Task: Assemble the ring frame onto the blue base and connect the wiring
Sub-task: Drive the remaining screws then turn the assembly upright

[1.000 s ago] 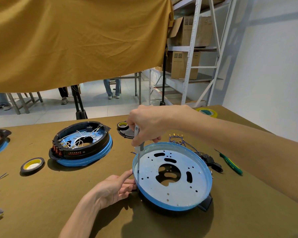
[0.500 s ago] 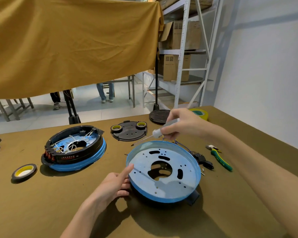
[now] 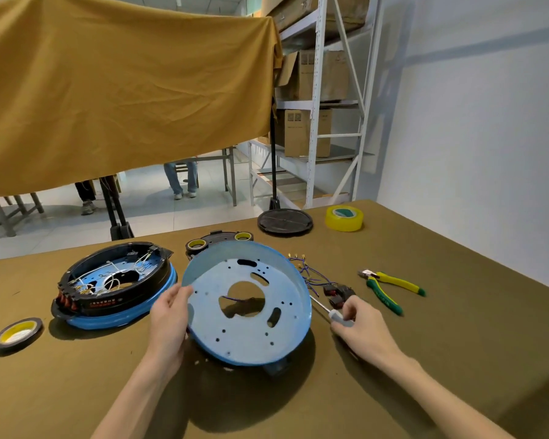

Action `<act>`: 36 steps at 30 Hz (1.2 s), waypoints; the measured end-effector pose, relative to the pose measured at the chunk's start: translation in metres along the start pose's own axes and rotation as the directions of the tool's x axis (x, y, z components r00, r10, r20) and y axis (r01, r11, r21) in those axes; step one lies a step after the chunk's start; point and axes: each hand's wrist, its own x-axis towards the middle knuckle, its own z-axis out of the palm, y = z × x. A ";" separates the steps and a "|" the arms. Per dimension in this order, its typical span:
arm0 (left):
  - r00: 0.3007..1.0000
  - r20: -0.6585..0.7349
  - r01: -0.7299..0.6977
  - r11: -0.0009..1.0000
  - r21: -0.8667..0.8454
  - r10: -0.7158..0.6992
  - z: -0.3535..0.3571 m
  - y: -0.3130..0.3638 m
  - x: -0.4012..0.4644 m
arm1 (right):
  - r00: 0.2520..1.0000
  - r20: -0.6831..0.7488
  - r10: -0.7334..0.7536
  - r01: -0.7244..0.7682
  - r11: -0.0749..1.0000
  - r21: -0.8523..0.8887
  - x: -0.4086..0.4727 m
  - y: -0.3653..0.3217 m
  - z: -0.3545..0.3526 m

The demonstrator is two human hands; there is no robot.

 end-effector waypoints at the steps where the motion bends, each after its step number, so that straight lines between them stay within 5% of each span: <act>1: 0.994 -0.002 -0.107 0.994 0.004 0.107 0.001 0.005 0.000 | 1.000 0.018 -0.004 0.005 1.000 -0.028 0.000 -0.001 0.005; 5: 0.837 0.077 -0.547 0.833 0.086 0.541 0.010 0.026 -0.008 | 0.999 0.034 -0.021 0.025 0.993 -0.112 0.008 -0.009 0.012; 9: 0.588 0.298 -0.808 0.530 0.255 0.752 0.017 0.034 -0.018 | 0.999 -0.017 -0.035 0.033 0.992 -0.125 0.019 -0.011 0.009; 13: 0.326 0.673 -0.936 0.129 0.327 0.664 0.018 0.012 -0.027 | 0.998 -0.065 0.001 -0.018 0.966 -0.256 0.026 0.000 0.000; 19: 0.084 0.885 -0.963 -0.192 0.191 0.458 0.025 -0.034 -0.044 | 0.994 0.107 0.007 0.038 0.911 -0.412 0.027 0.006 -0.013; 27: 0.091 0.891 -0.932 -0.277 0.234 0.445 0.026 -0.069 -0.053 | 0.995 0.097 0.018 0.013 0.950 -0.312 0.031 0.007 -0.014; 31: 0.127 0.843 -0.943 -0.200 0.266 0.523 0.024 -0.070 -0.049 | 0.999 0.048 0.009 0.004 0.966 -0.258 0.030 0.010 -0.015; 36: 0.202 0.766 -0.939 -0.101 0.328 0.611 0.035 -0.067 -0.049 | 0.990 -0.098 -0.103 0.107 0.994 0.036 0.027 -0.013 -0.020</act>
